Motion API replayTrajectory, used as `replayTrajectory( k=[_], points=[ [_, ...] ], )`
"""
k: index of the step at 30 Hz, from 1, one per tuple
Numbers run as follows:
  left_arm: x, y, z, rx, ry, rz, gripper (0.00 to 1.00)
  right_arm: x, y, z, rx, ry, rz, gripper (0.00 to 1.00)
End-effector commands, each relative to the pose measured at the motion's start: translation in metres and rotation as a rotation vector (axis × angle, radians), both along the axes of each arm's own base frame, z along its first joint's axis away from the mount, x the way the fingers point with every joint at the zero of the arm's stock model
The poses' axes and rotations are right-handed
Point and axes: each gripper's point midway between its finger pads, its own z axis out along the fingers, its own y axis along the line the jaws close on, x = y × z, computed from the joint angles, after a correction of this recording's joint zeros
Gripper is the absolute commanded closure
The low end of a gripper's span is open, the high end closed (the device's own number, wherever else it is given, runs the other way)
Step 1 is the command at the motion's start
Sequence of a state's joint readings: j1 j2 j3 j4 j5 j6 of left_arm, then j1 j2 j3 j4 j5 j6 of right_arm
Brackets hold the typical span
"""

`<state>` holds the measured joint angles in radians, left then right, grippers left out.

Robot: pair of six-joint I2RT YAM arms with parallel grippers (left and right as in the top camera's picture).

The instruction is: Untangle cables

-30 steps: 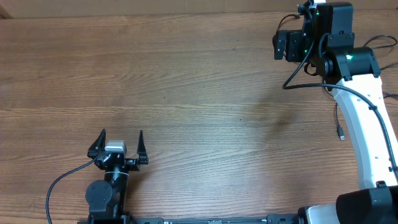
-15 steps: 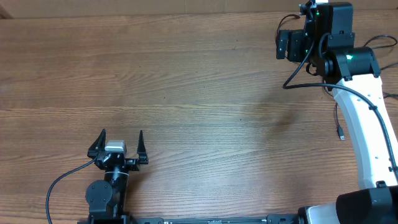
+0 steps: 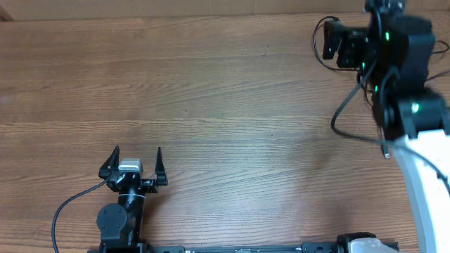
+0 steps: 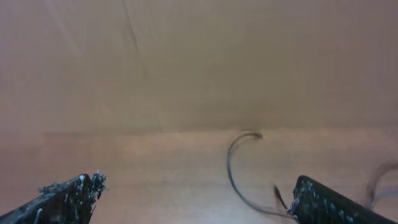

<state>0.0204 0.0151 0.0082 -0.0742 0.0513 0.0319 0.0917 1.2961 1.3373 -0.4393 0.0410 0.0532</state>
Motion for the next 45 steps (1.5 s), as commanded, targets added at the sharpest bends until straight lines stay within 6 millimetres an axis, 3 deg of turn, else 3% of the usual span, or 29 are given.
replayTrajectory(
  k=[1, 9, 15, 19, 24, 39, 45],
  points=[
    [0.0, 0.002, 0.001, -0.009, -0.006, 0.01, 0.0, -0.015, 0.001, -0.032, 0.082, -0.01, -0.014, 0.0],
    [0.0, 0.002, 0.001, -0.009, -0.006, 0.01, 0.0, -0.063, -0.003, -0.089, 0.131, -0.182, -0.009, 0.0],
    [0.0, 0.002, 0.001, -0.009, -0.006, 0.01, 0.0, -0.105, -0.007, -0.117, 0.183, -0.332, -0.007, 0.0],
    [0.0, 0.002, 0.0, -0.009, -0.005, 0.01, 0.0, -0.13, -0.011, -0.147, 0.184, -0.356, -0.016, 0.0],
    [0.0, 0.002, 0.0, -0.009, -0.005, 0.01, 0.0, -0.146, -0.014, -0.173, 0.185, -0.35, -0.025, 0.0],
    [0.0, 0.002, 0.0, -0.009, -0.005, 0.01, 0.0, -0.169, -0.017, -0.214, 0.171, -0.181, -0.045, 0.0],
    [0.0, 0.002, 0.0, -0.009, -0.005, 0.01, 0.0, -0.172, -0.017, -0.197, 0.176, -0.256, -0.038, 0.0]
  ],
)
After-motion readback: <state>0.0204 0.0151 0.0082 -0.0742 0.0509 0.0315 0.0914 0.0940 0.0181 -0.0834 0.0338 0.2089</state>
